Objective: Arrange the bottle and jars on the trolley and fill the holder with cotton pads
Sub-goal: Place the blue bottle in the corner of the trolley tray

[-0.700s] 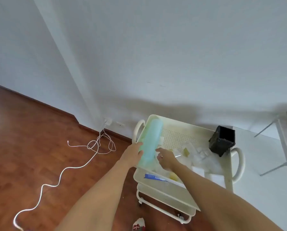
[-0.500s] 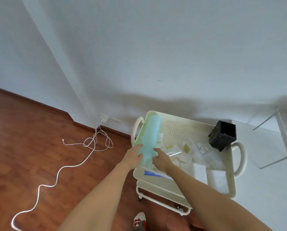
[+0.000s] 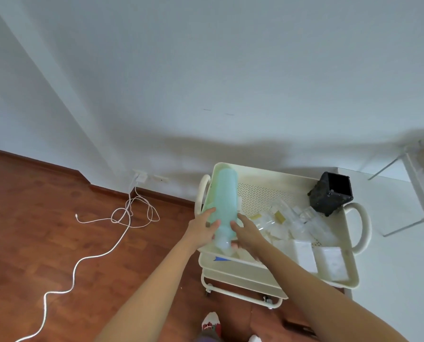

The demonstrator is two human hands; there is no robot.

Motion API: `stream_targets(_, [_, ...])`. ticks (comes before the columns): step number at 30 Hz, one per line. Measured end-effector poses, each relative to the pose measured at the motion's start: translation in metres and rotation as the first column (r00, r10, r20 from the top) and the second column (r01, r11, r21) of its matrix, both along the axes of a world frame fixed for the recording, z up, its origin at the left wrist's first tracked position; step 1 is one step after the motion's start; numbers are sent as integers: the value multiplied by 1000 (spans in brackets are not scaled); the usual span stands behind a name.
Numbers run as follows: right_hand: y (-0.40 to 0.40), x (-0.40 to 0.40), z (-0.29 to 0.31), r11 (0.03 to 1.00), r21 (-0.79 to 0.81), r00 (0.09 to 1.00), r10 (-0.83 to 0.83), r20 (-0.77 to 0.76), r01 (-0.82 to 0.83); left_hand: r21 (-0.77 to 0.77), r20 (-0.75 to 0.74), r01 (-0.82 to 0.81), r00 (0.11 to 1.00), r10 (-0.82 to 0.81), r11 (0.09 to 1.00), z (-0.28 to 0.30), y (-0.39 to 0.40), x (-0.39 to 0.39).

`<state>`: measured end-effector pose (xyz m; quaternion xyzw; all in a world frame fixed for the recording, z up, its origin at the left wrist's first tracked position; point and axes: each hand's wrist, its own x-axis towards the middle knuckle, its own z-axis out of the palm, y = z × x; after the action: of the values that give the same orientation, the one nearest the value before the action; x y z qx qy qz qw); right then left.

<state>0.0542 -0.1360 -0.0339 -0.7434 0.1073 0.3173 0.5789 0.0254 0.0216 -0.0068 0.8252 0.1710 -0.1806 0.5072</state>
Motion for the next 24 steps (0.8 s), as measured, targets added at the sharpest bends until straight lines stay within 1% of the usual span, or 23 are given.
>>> stream_targets(2, [-2,6,9,999,16,999,-32,-2,32,-28,49,-17,999,18,999,11,2,5])
stream_targets(6, [-4,21,38,996,67,997,-66,50,63,-15,155,-20,988,22,1000,32,3,21])
stream_targets(10, [-4,45,69,994,34,988,-103,113,100,89,259,-4,966,-20,996,50,3,40])
stream_targets(14, [-4,75,92,988,26,971,-155,181,153,86,346,-26,938,-5,996,69,3,58])
stream_targets(17, [0,97,108,987,25,965,-163,207,161,88,395,-37,919,0,995,77,-1,73])
stream_targets(19, [3,111,116,990,-23,964,-130,232,139,103,407,-59,913,12,993,78,-4,86])
stream_targets(22, [5,134,121,983,-171,958,-17,287,69,126,427,-96,903,33,987,78,-7,106])
stream_targets(24, [5,147,123,968,-249,955,57,293,18,127,425,-125,903,60,984,80,-9,117])
